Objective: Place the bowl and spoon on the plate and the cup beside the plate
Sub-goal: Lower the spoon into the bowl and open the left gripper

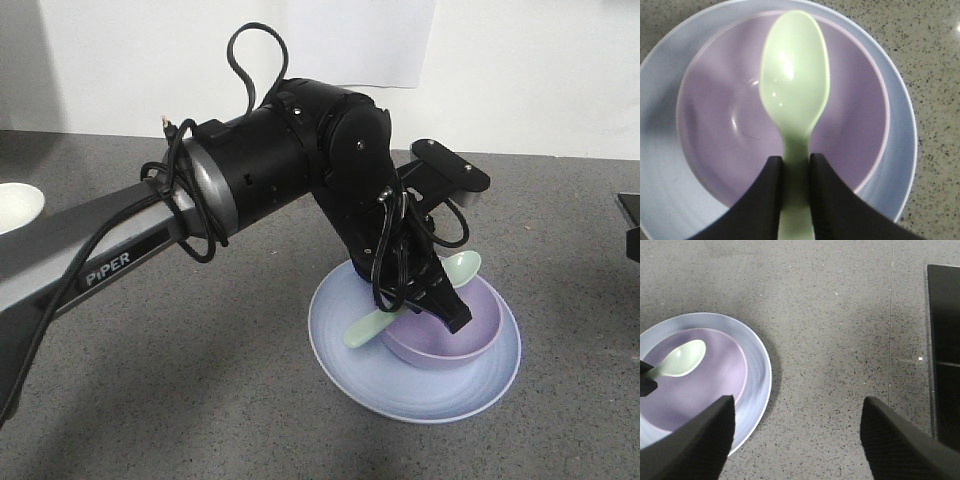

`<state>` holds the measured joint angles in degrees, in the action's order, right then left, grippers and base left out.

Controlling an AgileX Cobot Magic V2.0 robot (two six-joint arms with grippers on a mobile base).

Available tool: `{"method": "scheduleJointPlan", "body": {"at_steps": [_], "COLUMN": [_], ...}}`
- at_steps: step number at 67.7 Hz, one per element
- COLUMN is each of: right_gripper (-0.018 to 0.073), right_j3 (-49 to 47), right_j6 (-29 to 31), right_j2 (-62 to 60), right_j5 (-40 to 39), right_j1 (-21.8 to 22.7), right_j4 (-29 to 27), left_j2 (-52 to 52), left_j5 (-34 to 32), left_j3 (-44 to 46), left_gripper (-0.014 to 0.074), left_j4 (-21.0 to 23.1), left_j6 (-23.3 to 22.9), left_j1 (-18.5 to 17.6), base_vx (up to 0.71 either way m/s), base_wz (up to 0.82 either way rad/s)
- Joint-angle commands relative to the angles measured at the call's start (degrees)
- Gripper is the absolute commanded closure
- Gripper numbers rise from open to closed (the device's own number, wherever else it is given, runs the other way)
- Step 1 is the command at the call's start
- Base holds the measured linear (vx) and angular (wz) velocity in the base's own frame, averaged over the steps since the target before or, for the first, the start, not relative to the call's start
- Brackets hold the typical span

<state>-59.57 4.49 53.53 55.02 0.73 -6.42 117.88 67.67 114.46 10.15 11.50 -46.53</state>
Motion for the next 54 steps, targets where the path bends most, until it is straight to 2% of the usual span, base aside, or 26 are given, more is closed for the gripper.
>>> {"method": "scheduleJointPlan", "body": {"at_steps": [1, 22, 54], "right_gripper": [0.0053, 0.0053, 0.0053], "right_j3": [-1.70, -1.70, -1.70], "right_j6": [0.22, 0.22, 0.22], "right_j2": [-0.56, -0.56, -0.56], "right_j5": [-3.03, -3.03, -3.03], "right_j1": [0.37, 0.37, 0.37], "right_j4": [-0.06, -0.06, -0.06], "left_j2": [-3.30, -3.30, -3.30], "left_j5": [-2.07, -2.13, -2.53], "left_j3": [1.83, 1.83, 1.83], "left_gripper": [0.0570, 0.0480, 0.0244], "left_j4": [1.19, 1.19, 1.19], "left_j6": [-0.02, -0.07, -0.07], "left_j1": [-0.22, -0.22, -0.22], "base_vx": [0.00, 0.00, 0.00], "base_wz": [0.00, 0.00, 0.00]}}
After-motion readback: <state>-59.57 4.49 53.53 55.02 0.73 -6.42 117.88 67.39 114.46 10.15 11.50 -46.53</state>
